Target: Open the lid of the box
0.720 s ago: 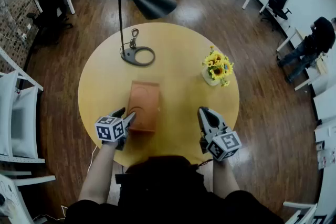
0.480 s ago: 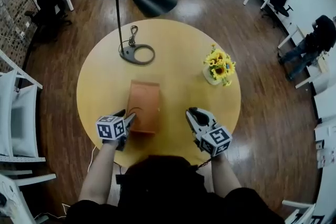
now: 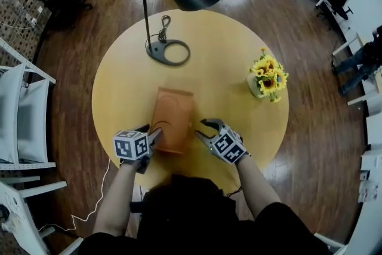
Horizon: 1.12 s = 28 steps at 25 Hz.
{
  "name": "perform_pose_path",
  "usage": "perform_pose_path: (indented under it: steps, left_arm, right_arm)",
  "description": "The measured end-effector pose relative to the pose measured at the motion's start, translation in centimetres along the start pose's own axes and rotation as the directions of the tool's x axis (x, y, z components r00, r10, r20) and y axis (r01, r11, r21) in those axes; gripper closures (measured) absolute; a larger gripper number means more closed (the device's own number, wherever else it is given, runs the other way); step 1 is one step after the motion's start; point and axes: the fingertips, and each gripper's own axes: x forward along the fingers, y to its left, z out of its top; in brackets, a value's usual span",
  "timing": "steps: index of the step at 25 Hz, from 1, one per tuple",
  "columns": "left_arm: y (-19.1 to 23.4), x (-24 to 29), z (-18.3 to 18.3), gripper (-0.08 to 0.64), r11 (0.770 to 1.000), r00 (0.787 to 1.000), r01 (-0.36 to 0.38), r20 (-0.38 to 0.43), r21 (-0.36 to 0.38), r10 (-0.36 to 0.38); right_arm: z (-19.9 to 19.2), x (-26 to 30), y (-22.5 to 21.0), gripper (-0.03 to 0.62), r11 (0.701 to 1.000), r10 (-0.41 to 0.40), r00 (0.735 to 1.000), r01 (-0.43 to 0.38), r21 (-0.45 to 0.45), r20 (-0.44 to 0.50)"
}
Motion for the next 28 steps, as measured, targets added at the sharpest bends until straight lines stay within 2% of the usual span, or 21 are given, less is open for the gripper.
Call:
perform_pose_path:
  steps: [6, 11, 14, 15, 22, 28]
  left_arm:
    - [-0.4, -0.2, 0.1, 0.339, 0.999, 0.999, -0.021, -0.029, 0.038, 0.022]
    - [-0.3, 0.0, 0.1, 0.339, 1.0, 0.999, -0.02, -0.031, 0.015, 0.021]
    - [0.0, 0.0, 0.1, 0.337, 1.0, 0.999, -0.02, -0.035, 0.01, 0.02]
    - [0.0, 0.0, 0.1, 0.337, 1.0, 0.999, -0.02, -0.036, 0.008, 0.02]
    - [0.2, -0.1, 0.0, 0.338, 0.999, 0.999, -0.041, -0.031, -0.001, 0.041]
    - [0.6, 0.0, 0.0, 0.339, 0.999, 0.998, -0.047, -0.032, -0.016, 0.047]
  right_arm:
    - [-1.9, 3.9, 0.7, 0.437, 0.981, 0.086, 0.986, -0.109, -0.159, -0.142]
    - [-1.1, 5.2, 0.6, 0.439, 0.963, 0.128, 0.979, -0.161, -0.218, -0.158]
    - [-1.0, 5.3, 0.7, 0.512, 0.951, 0.128, 0.98, -0.166, -0.261, -0.155]
    - [-0.8, 5.3, 0.7, 0.512, 0.948, 0.126, 0.981, -0.163, -0.275, -0.149]
    - [-1.6, 4.4, 0.1, 0.514, 0.952, 0.106, 0.984, -0.142, -0.27, -0.146]
    - [-5.8, 1.3, -2.1, 0.515, 0.979, 0.051, 0.984, -0.083, -0.184, -0.172]
